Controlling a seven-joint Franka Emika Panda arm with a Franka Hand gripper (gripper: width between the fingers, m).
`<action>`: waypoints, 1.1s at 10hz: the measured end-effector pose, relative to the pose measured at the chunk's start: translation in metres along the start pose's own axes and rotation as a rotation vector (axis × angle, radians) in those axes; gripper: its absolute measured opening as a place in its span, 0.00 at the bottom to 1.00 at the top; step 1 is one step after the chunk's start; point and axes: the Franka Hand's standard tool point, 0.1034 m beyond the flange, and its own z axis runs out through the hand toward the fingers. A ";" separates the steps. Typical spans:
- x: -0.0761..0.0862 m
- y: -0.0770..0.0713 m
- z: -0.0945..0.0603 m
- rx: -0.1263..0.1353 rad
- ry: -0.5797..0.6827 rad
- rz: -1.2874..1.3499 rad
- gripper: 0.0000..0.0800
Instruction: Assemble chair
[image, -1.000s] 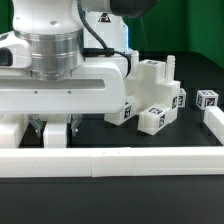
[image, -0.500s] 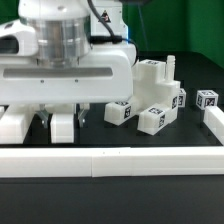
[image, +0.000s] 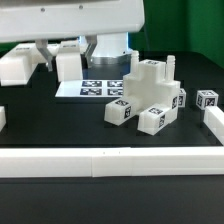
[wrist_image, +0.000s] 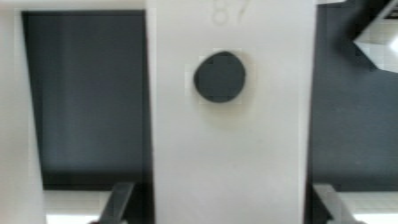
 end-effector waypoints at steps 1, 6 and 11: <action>0.002 -0.001 0.001 -0.002 0.007 -0.001 0.36; -0.005 0.002 0.004 0.004 -0.002 0.286 0.36; -0.029 -0.067 -0.019 0.035 -0.019 0.690 0.36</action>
Offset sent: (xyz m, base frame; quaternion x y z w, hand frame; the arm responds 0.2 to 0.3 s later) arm 0.0000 0.0000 0.0000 0.0000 0.0000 0.1296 0.9916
